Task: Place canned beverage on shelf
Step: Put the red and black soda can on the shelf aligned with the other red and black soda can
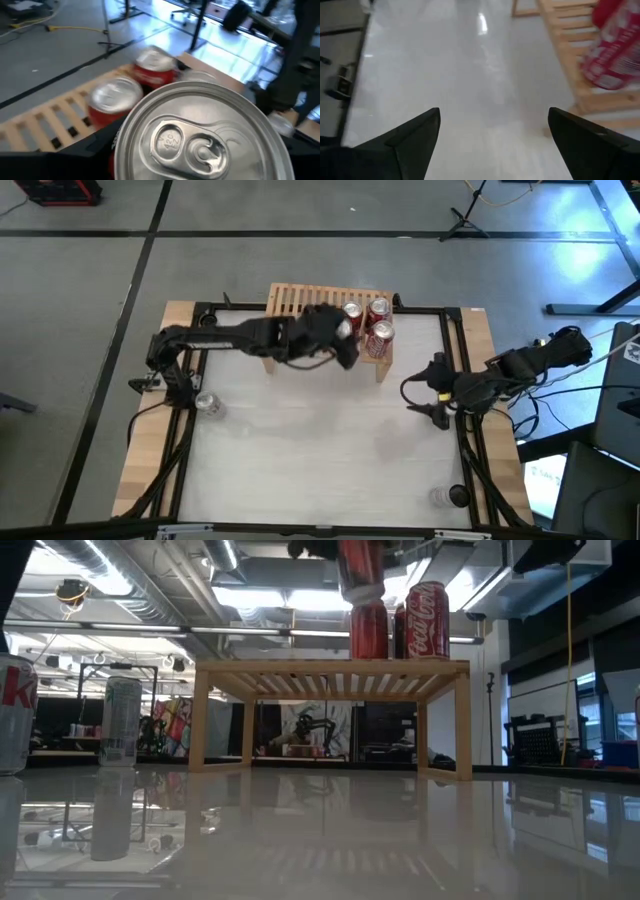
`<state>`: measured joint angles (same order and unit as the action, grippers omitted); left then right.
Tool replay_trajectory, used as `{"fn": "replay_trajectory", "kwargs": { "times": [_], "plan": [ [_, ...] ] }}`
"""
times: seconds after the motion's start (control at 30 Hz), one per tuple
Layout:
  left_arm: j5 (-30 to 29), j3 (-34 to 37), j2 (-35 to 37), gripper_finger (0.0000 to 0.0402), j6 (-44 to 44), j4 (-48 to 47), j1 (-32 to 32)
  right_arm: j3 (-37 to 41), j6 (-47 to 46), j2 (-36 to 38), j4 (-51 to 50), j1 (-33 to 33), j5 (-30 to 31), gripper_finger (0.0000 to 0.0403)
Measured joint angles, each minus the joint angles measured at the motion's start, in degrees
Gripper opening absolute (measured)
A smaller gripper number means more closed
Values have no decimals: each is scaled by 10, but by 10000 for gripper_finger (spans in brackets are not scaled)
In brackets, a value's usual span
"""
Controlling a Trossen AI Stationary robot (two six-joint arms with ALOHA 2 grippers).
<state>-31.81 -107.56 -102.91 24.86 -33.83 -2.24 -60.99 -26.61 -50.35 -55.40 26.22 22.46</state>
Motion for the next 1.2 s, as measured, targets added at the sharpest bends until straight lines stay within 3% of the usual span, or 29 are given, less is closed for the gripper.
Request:
{"fn": "replay_trajectory", "kwargs": {
  "times": [0.43,1.2],
  "plan": [
    [75,8,-55,282,-2,38,-50,0,-1,0,-37,0,51,358],
    [72,9,-87,297,-31,43,-56,0,-15,0,-34,0,66,358]
  ]
}}
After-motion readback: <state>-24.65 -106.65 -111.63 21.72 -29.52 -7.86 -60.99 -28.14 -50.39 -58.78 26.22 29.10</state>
